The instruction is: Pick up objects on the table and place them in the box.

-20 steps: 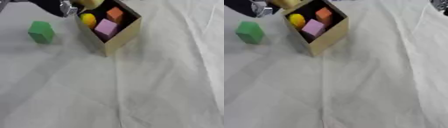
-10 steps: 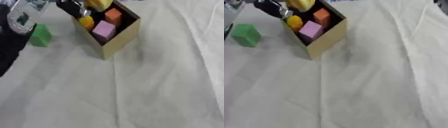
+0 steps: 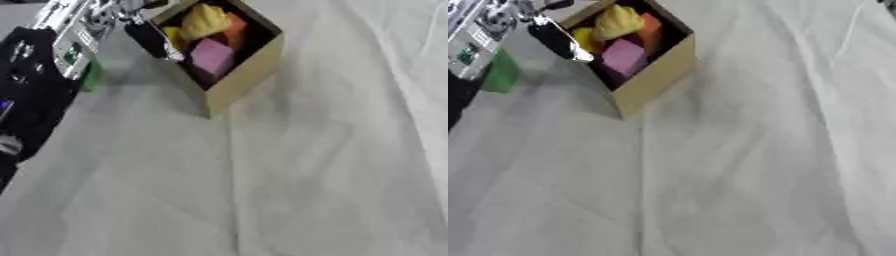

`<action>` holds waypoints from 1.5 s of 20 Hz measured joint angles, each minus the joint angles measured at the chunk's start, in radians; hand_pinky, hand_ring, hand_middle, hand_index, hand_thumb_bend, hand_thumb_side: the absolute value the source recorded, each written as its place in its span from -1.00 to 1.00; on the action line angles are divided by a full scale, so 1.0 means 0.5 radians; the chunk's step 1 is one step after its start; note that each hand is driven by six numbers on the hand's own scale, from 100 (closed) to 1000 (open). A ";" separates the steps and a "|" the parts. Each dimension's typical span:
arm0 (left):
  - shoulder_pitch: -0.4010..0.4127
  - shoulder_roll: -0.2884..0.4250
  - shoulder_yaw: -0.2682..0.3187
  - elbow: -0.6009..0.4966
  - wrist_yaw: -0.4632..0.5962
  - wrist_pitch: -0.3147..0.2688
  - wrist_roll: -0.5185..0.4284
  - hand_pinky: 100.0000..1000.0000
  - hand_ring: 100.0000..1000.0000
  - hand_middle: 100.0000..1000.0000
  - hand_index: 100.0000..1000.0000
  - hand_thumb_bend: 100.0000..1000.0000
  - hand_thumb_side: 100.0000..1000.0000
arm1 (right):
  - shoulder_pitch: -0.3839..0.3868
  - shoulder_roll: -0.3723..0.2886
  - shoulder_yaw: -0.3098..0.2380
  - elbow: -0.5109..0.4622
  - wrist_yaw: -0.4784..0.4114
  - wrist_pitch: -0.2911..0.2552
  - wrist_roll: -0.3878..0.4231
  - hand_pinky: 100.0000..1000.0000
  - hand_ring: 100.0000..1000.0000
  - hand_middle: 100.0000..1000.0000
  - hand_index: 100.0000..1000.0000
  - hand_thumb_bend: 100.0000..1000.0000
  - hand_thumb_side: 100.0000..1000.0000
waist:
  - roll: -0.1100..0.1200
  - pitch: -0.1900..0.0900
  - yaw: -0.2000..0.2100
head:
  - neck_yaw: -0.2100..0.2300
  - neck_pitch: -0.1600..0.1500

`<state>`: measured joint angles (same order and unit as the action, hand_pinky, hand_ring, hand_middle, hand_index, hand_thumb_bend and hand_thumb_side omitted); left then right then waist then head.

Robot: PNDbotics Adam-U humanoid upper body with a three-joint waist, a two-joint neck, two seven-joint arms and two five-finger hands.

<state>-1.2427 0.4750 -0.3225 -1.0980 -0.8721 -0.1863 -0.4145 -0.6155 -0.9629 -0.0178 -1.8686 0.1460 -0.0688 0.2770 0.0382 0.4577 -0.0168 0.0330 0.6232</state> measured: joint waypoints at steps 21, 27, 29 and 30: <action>0.372 0.611 0.229 -0.304 0.566 0.272 -0.037 0.71 0.66 0.53 0.74 0.27 -0.38 | 0.126 -0.002 -0.032 0.014 0.000 0.000 -0.045 0.77 0.60 0.30 0.74 -1.00 0.21 | -0.044 -0.066 0.133 | -0.090 0.072; 0.519 0.732 0.220 -0.366 0.708 0.163 -0.212 0.73 0.68 0.56 0.74 0.31 -0.56 | 0.135 -0.002 -0.039 0.015 0.000 -0.001 -0.047 0.77 0.60 0.30 0.74 -1.00 0.20 | -0.069 -0.071 0.127 | -0.088 0.057; 0.545 0.757 0.213 -0.386 0.736 0.129 -0.254 0.73 0.68 0.56 0.73 0.33 -0.63 | 0.139 -0.002 -0.039 0.015 0.000 -0.001 -0.050 0.77 0.60 0.30 0.74 -1.00 0.20 | -0.076 -0.073 0.126 | -0.087 0.052; 0.557 0.768 0.209 -0.396 0.750 0.114 -0.272 0.73 0.69 0.56 0.73 0.34 -0.66 | 0.141 -0.002 -0.039 0.015 0.000 -0.001 -0.051 0.77 0.60 0.30 0.74 -1.00 0.20 | -0.078 -0.074 0.125 | -0.087 0.052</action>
<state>-0.9644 0.8590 -0.2180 -1.2959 -0.4972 -0.1293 -0.5506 -0.5450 -0.9641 -0.0373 -1.8612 0.1458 -0.0695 0.2514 -0.0011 0.4209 0.0459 -0.0105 0.6493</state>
